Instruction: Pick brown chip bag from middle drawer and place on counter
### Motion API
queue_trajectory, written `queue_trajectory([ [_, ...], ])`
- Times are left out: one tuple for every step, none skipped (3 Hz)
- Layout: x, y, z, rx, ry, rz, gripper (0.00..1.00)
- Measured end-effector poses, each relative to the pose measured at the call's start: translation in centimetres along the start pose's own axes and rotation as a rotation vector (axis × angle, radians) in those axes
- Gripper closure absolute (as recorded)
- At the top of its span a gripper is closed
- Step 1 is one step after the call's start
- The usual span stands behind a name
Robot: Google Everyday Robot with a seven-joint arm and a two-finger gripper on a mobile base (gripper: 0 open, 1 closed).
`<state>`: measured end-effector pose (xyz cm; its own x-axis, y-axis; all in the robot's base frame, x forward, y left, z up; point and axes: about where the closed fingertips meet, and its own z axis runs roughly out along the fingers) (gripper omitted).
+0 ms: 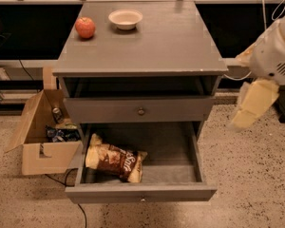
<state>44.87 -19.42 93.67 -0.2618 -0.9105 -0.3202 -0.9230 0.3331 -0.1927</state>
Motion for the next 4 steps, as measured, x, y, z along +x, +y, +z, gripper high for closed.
queue_trajectory([
  [-2.5, 0.7, 6.5, -0.037, -0.07, 0.081, 0.0],
  [-6.8, 1.8, 14.2, -0.097, -0.14, 0.146, 0.0],
  [-8.9, 1.8, 17.0, -0.142, -0.185, 0.14, 0.0],
  [-8.9, 1.8, 17.2, -0.144, -0.185, 0.141, 0.0],
])
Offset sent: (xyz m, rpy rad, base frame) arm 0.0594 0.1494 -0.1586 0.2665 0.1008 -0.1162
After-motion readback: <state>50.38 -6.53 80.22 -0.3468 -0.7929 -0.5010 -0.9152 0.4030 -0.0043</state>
